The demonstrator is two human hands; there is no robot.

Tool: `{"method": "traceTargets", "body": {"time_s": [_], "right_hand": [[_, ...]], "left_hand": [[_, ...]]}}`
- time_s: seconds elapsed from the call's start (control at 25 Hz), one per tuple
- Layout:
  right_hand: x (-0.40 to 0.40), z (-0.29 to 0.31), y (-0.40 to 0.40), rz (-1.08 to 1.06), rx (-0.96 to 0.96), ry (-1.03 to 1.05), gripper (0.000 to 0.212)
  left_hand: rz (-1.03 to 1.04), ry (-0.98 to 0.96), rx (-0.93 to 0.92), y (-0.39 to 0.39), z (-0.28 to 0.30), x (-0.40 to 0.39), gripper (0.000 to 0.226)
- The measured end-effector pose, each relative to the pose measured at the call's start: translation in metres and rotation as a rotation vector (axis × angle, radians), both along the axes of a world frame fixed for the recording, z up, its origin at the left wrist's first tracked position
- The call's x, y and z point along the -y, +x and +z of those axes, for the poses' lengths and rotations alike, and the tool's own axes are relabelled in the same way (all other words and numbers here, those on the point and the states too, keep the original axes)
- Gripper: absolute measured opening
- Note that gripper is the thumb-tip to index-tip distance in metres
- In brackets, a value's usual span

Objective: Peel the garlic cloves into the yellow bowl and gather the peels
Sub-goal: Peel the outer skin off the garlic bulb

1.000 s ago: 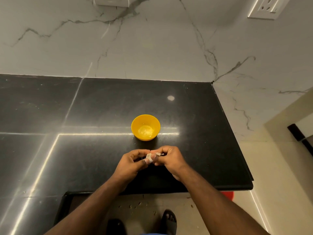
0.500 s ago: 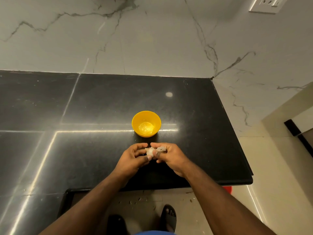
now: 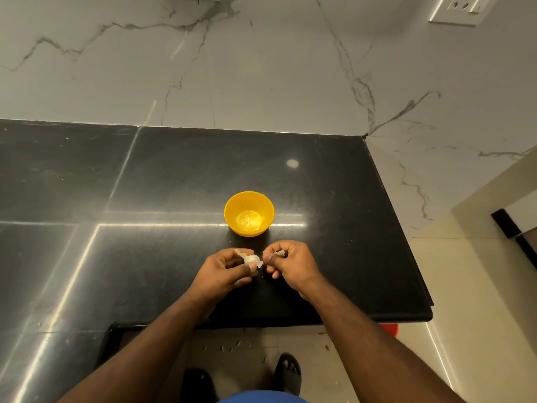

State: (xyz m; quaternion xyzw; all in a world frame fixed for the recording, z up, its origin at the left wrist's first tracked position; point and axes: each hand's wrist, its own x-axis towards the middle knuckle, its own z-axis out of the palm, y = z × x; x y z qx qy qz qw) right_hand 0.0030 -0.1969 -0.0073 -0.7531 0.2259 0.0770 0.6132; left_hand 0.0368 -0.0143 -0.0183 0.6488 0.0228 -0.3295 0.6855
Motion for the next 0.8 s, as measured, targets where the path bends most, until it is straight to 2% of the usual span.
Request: {"method": "traceTargets", "body": {"time_s": [0.12,0.24,0.28,0.36,0.52,0.64,0.72,0.8], "right_hand": [[0.026,0.01,0.004,-0.105,0.001,-0.272,0.012],[0.056,0.025,0.007,0.119,-0.041,-0.54,0.048],[0.063,0.028,0.008,0.194,-0.072,-0.558,0.055],[0.073,0.032,0.008,0.213,-0.082,-0.566,0.054],[0.081,0.04,0.0,-0.053,0.148,-0.666,0.028],[0.055,0.045,-0.008,-0.123,0.289,-0.63,0.023],[0.028,0.044,-0.012,-0.008,0.288,-0.514,0.025],[0.0,0.038,-0.015,0.215,0.176,-0.397,0.035]], "left_hand": [[0.01,-0.016,-0.033,0.001,0.0,-0.001,0.034],[-0.006,-0.026,-0.041,0.004,0.0,-0.003,0.038],[-0.013,-0.029,-0.039,0.004,-0.001,-0.003,0.037],[-0.025,-0.021,-0.019,0.003,-0.002,-0.003,0.036],[-0.048,-0.032,0.01,0.001,-0.004,-0.006,0.039],[-0.045,-0.057,-0.009,0.002,-0.001,-0.006,0.043],[-0.035,-0.072,-0.026,0.002,0.001,-0.005,0.042],[-0.039,-0.082,-0.025,0.002,0.001,-0.006,0.038]]}}
